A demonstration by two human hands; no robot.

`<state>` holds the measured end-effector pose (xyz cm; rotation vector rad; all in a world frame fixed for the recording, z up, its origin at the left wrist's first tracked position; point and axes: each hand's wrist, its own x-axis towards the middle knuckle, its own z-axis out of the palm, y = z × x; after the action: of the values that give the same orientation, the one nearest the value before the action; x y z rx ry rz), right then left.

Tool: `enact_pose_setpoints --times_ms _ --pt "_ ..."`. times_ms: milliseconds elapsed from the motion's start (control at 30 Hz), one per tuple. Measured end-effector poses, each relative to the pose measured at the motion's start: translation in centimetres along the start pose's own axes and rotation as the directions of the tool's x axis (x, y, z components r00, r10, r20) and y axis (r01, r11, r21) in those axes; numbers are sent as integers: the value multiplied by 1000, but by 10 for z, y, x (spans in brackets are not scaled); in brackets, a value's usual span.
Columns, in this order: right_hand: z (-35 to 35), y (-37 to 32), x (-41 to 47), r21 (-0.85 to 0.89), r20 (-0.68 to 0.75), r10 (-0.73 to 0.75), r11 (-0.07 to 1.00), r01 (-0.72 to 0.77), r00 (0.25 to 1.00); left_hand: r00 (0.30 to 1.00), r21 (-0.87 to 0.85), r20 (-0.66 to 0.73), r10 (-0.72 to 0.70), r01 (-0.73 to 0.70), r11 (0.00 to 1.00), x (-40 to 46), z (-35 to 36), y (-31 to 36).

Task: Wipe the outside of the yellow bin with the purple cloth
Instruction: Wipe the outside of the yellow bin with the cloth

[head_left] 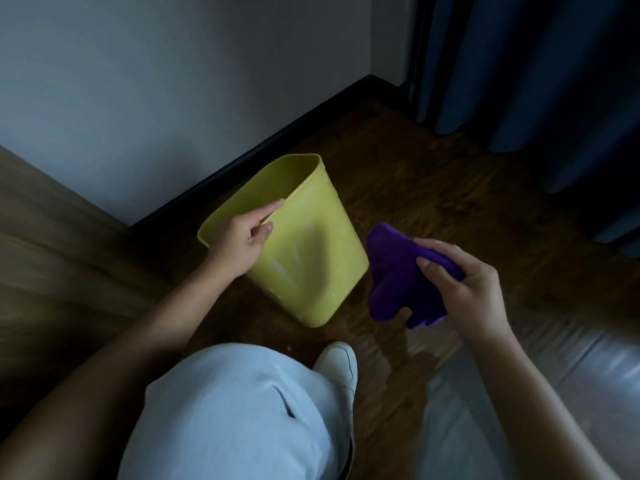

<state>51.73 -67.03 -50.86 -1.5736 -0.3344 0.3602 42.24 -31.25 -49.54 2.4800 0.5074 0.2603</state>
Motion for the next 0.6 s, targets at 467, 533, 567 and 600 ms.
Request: enact_pose_setpoints --times_ms 467,533,567,600 --pt "-15 -22 29 -493 -77 -177 862 117 981 993 -376 56 -102 115 919 -18 55 36" --pt "-17 -21 27 -501 -95 -179 859 108 979 988 -374 97 -120 148 915 -15 58 43" --pt "-20 -21 26 -494 -112 -180 863 102 977 983 -383 121 -135 172 908 -15 60 47" --pt "-22 -21 27 -487 -135 -183 868 96 974 979 -386 139 -148 191 902 -13 61 49"
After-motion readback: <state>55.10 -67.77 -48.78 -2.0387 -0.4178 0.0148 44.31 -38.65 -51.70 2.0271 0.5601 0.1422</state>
